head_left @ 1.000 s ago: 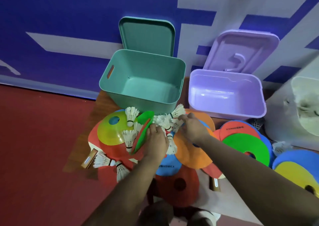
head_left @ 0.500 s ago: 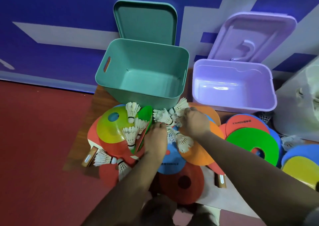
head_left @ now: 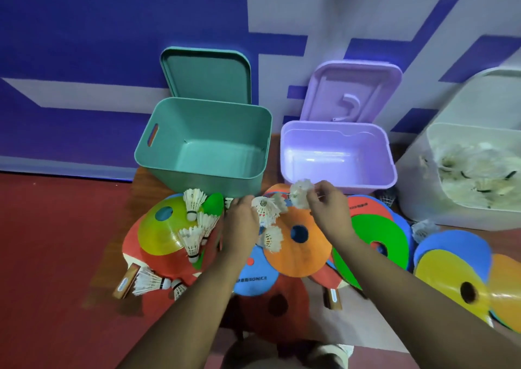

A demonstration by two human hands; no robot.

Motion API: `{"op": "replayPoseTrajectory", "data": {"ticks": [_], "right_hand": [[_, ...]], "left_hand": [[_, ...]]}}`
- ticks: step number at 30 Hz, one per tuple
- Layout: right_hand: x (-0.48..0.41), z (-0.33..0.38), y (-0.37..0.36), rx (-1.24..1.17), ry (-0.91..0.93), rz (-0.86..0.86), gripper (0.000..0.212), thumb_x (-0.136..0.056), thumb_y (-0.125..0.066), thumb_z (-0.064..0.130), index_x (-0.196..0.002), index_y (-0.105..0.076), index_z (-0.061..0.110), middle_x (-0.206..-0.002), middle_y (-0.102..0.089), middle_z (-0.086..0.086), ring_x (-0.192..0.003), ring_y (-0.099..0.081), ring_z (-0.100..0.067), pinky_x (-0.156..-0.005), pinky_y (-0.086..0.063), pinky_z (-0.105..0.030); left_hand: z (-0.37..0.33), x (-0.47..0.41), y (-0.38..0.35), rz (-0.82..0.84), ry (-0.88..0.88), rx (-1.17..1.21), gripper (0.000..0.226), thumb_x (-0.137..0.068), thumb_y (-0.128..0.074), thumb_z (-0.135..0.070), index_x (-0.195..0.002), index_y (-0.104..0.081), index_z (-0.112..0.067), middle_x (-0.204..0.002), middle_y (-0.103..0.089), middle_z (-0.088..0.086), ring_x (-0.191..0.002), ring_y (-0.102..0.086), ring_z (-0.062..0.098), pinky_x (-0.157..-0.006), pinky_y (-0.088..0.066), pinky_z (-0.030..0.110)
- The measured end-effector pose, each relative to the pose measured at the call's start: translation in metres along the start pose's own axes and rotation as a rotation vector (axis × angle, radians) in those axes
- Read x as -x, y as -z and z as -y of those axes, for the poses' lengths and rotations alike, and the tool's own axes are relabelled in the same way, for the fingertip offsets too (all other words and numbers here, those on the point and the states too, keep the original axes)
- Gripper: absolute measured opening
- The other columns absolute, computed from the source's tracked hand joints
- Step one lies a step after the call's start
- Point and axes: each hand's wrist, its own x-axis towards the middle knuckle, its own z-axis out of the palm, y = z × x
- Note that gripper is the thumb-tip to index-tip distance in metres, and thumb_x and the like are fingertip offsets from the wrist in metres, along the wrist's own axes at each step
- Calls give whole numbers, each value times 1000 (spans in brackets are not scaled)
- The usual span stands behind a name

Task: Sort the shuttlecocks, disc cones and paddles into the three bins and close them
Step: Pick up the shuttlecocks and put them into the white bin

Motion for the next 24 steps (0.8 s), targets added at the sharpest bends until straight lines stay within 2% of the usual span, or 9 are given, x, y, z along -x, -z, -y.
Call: {"op": "replayPoseTrajectory", "data": {"ticks": [3, 6, 9, 11, 14, 16, 18, 21, 24], "right_hand": [[1, 7, 19, -294, -90, 52, 22, -92, -55, 12, -70, -51, 13, -64, -51, -10, -61, -52, -20, -63, -54, -44], [7, 7, 24, -283, -98, 185, 21, -92, -57, 8, -71, -56, 10, -66, -55, -2, -63, -49, -14, -63, -42, -36], [11, -1, 26, -247, -130, 209, 14, -93, -53, 13, -84, -62, 14, -79, -67, -2, -74, -64, -18, -73, -55, -42], [13, -5, 28, -358, -227, 186, 14, -95, -49, 11, -92, -59, 2, -89, -67, -14, -81, -69, -25, -74, -60, -45], [15, -4, 31, -581, -395, 157, 10, -93, -45, 6, -93, -53, -1, -95, -66, -24, -81, -70, -32, -72, -60, -45], [14, -1, 34, -695, -461, 196, 12, -94, -46, 5, -94, -56, -2, -96, -69, -25, -79, -70, -36, -75, -59, -47], [12, 5, 33, -747, -505, 246, 17, -94, -47, 4, -95, -62, -3, -93, -70, -23, -75, -69, -36, -77, -58, -49], [9, 12, 24, -467, -377, 281, 12, -90, -50, 4, -86, -61, 0, -83, -68, -22, -72, -67, -33, -74, -58, -50], [6, 21, 11, -220, -181, 358, 24, -94, -52, 21, -95, -66, 2, -93, -68, -22, -82, -66, -33, -70, -57, -43]], "left_hand": [[-16, -8, 2, 114, 75, 24, 16, -89, -51, -8, -94, -66, -8, -96, -66, 16, -96, -60, 35, -70, -40, 35], [-28, -12, -1, 243, 107, 244, 26, -85, -54, -11, -61, -44, -14, -62, -50, 11, -68, -59, 33, -54, -30, 32], [-45, -13, 3, 334, 130, 472, 22, -88, -61, -13, -71, -57, -27, -71, -58, 5, -61, -61, 24, -54, -41, 23], [-52, -12, 3, 414, 172, 608, 23, -91, -61, -11, -78, -61, -31, -81, -62, 1, -60, -59, 16, -62, -50, 22], [-50, -7, 1, 559, 171, 662, 9, -90, -65, -19, -96, -67, -25, -105, -60, 1, -76, -60, 11, -79, -50, 21], [-41, -5, -4, 575, 44, 544, 45, -82, -75, -23, -125, -60, -22, -124, -50, -4, -104, -59, 7, -92, -45, 13], [-36, -3, -3, 534, -93, 470, 64, -77, -80, -20, -134, -51, -23, -131, -40, -8, -122, -46, 0, -98, -34, 4], [-33, 0, 6, 469, -134, 501, 58, -78, -78, -18, -129, -52, -27, -126, -53, -13, -116, -53, -2, -94, -40, 10], [-19, 0, 18, 476, -89, 550, 62, -81, -76, -21, -134, -47, -35, -111, -64, -15, -98, -62, -5, -84, -48, 15]]}}
